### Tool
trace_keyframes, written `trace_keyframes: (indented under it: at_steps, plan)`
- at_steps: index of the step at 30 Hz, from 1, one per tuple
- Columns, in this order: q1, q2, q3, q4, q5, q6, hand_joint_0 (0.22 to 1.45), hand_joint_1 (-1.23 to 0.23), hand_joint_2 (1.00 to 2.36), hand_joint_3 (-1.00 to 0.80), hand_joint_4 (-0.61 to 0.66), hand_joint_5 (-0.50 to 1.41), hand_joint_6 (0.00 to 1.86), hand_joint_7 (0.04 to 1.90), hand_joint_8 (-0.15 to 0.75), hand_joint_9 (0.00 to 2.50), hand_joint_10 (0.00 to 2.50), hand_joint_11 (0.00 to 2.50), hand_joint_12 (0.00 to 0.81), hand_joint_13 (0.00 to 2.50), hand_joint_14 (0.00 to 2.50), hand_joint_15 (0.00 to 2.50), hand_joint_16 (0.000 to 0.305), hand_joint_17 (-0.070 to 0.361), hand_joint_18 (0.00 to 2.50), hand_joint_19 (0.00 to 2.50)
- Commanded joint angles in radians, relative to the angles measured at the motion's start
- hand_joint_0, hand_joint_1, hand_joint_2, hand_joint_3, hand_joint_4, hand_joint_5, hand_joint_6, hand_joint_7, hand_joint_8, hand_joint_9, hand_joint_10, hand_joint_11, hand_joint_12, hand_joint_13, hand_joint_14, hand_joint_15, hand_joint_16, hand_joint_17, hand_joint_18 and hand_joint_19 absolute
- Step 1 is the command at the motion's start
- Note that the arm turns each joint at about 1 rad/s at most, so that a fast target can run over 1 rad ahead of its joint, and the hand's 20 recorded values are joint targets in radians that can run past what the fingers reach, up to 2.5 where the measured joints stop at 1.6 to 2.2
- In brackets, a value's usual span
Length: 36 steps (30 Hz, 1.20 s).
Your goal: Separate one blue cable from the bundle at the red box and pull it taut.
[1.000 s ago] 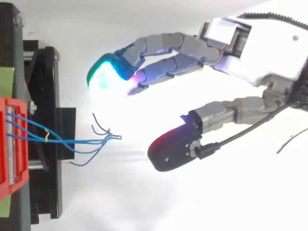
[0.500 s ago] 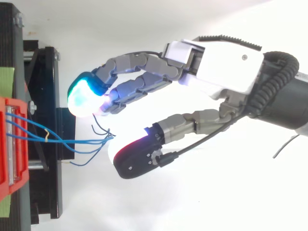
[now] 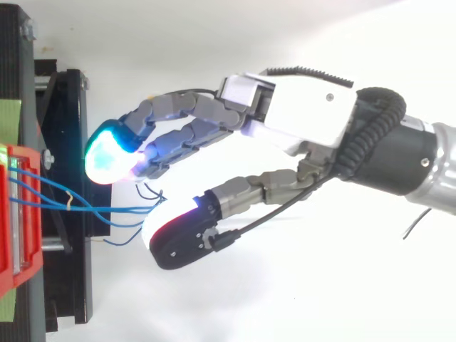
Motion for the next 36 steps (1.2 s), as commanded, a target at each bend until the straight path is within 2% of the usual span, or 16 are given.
trace_keyframes:
  at_steps: [1,5,7,9,11,12,15,22,27,34,36]
  plan:
    - [-0.002,-0.015,0.006,0.060,-0.026,0.009,0.55,-0.63,1.00,-0.50,0.37,-0.18,0.50,0.76,0.403,0.73,0.01,0.36,0.395,0.78,0.01,0.27,0.043,0.096,0.66,0.33]
    - [-0.002,-0.015,0.007,0.065,-0.030,0.009,0.55,-0.63,1.00,-0.50,0.37,-0.17,0.50,0.76,0.400,0.74,0.01,0.37,0.397,0.79,0.01,0.28,0.042,0.096,0.66,0.33]
    - [-0.005,-0.049,0.007,0.071,-0.044,0.012,0.55,-0.63,1.00,-0.50,0.38,-0.17,0.50,0.76,0.402,0.74,0.01,0.37,0.398,0.80,0.01,0.29,0.043,0.096,0.66,0.35]
    - [-0.011,-0.063,0.007,0.080,-0.060,0.017,0.55,-0.63,1.00,-0.50,0.38,-0.17,0.50,0.76,0.402,0.75,0.01,0.37,0.403,0.80,0.01,0.30,0.043,0.098,0.67,0.35]
    - [-0.016,-0.095,0.023,0.137,-0.090,0.037,0.55,-0.63,1.00,-0.50,0.38,-0.17,0.50,0.76,0.403,0.75,0.01,0.38,0.403,0.81,0.01,0.31,0.044,0.098,0.67,0.36]
    - [-0.017,-0.098,0.036,0.160,-0.101,0.051,0.56,-0.63,1.00,-0.50,0.38,-0.17,0.50,0.77,0.403,0.76,0.01,0.39,0.406,0.81,0.01,0.31,0.044,0.099,0.67,0.37]
    - [-0.023,-0.098,0.041,0.152,-0.113,0.063,0.57,-0.65,1.00,-0.50,0.38,-0.17,0.50,0.78,0.397,0.76,0.01,0.39,0.405,0.82,0.01,0.33,0.044,0.099,0.68,0.38]
    - [-0.028,-0.098,0.041,0.152,-0.116,0.098,0.60,-0.73,1.00,-0.50,0.38,-0.16,0.50,0.84,0.394,0.76,0.01,0.41,0.404,0.84,0.01,0.35,0.043,0.098,0.68,0.38]
    - [-0.036,-0.098,0.041,0.154,-0.146,0.124,0.62,-0.76,1.00,-0.47,0.38,-0.16,0.50,0.88,0.391,0.76,0.01,0.42,0.402,0.84,0.01,0.36,0.043,0.097,0.68,0.37]
    - [-0.043,-0.096,0.041,0.154,-0.167,0.143,0.65,-0.78,1.01,-0.41,0.39,-0.16,0.50,0.93,0.391,0.75,0.01,0.43,0.400,0.85,0.01,0.37,0.042,0.095,0.68,0.37]
    - [-0.051,-0.096,0.041,0.154,-0.187,0.157,0.66,-0.78,1.01,-0.41,0.38,-0.15,0.50,0.95,0.388,0.75,0.01,0.44,0.399,0.85,0.01,0.37,0.042,0.095,0.68,0.37]
